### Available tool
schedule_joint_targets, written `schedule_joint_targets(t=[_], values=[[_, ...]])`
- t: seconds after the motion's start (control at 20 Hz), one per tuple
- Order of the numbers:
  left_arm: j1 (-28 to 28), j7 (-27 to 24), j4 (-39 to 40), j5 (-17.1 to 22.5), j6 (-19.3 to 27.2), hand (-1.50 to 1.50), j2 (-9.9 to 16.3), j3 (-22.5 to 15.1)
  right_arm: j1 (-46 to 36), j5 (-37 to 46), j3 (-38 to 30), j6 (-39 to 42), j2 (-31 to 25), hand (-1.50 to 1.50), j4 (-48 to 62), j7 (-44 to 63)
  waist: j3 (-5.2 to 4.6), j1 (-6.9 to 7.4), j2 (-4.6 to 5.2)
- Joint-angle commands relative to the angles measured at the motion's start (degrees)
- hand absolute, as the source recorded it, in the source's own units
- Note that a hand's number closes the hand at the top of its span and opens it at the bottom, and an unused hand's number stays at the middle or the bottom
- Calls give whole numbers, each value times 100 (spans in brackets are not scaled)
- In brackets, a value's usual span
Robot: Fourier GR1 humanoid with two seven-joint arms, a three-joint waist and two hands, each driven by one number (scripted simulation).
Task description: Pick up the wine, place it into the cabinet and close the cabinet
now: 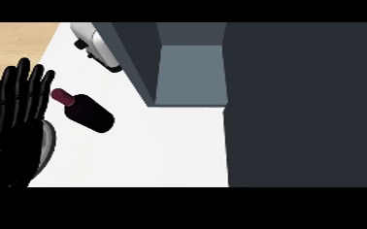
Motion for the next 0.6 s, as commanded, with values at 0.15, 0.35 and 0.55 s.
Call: schedule_joint_targets(t=[0.15, 0.35, 0.55], values=[[214, -685, 546, 1325, -1536, -150, 721, 406, 674, -436, 79, 451, -20, -150, -340, -120, -47, -73, -42], [531, 86, 624, 2373, -1968, -150, 266, -415, 824, -1107, 552, 1122, -208, -150, -347, 436, -46, -66, -47], [700, 623, 380, 3290, -2314, -150, 747, -32, 1398, -1571, 329, 1491, -464, -150, -819, 491, -39, -53, -54]])
